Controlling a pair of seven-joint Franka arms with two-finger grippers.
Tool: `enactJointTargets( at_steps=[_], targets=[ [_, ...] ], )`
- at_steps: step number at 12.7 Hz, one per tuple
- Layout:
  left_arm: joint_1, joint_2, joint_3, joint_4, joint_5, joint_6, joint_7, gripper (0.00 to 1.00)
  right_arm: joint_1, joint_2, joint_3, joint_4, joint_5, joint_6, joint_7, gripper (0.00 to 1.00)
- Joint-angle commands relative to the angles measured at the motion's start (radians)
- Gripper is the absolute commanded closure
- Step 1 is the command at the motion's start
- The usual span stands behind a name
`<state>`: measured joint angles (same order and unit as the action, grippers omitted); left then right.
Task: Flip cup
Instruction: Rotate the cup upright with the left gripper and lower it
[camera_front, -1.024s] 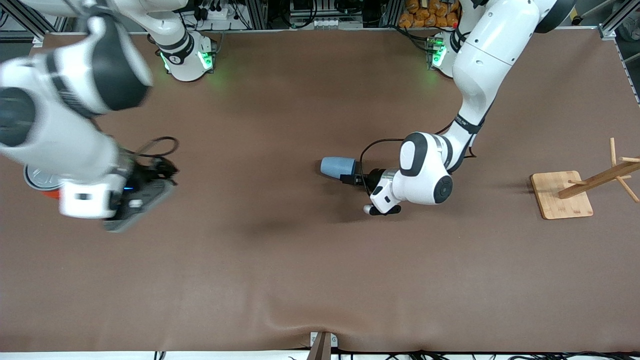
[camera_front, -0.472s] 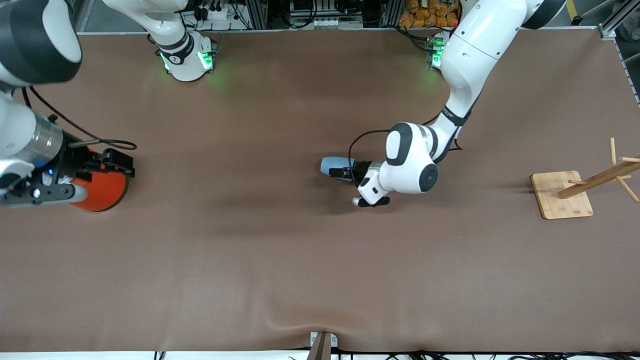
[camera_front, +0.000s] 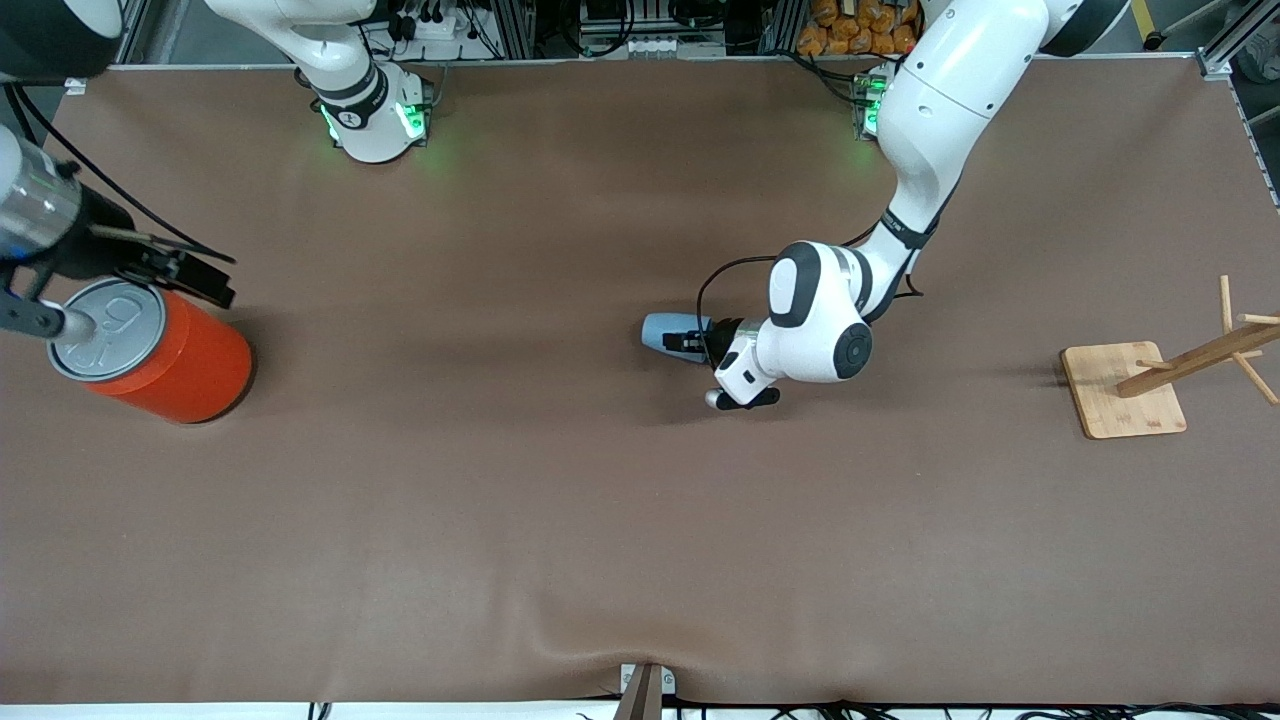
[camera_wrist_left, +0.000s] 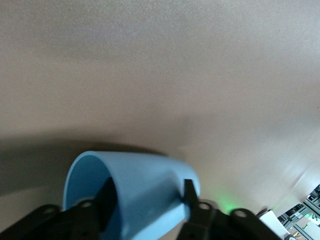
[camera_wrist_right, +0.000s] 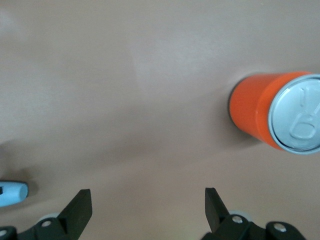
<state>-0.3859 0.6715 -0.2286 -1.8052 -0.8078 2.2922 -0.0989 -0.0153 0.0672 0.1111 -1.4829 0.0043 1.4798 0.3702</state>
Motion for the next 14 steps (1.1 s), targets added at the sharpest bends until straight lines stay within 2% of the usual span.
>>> enactJointTargets(
  at_steps=[1, 3, 4, 6, 8, 10, 14],
  targets=[
    [-0.007, -0.05, 0.008, -0.045, 0.004, 0.016, 0.001, 1.0, 0.002, -0.136, -0.021, -0.152, 0.025, 0.039, 0.01, 0.0],
    [-0.021, -0.069, 0.012, -0.045, 0.033, 0.018, -0.008, 1.0, 0.0, -0.135, -0.04, -0.128, 0.016, 0.027, 0.0, 0.0],
    [-0.021, -0.085, 0.014, -0.043, 0.074, 0.018, -0.024, 1.0, 0.003, -0.123, -0.059, -0.081, 0.011, 0.024, -0.064, 0.0],
    [-0.008, -0.105, 0.015, -0.013, 0.227, 0.018, -0.166, 1.0, 0.0, -0.116, -0.059, -0.031, 0.009, 0.027, -0.149, 0.0],
    [0.027, -0.105, 0.04, 0.052, 0.4, 0.018, -0.341, 1.0, -0.003, -0.112, -0.071, -0.014, 0.064, 0.019, -0.149, 0.0],
    [0.039, -0.102, 0.122, 0.11, 0.556, 0.016, -0.404, 1.0, 0.003, -0.098, -0.096, 0.002, 0.066, 0.017, -0.152, 0.0],
    [0.038, -0.087, 0.32, 0.197, 0.728, 0.016, -0.403, 1.0, 0.005, -0.095, -0.097, 0.058, 0.046, -0.022, -0.142, 0.0]
  ],
)
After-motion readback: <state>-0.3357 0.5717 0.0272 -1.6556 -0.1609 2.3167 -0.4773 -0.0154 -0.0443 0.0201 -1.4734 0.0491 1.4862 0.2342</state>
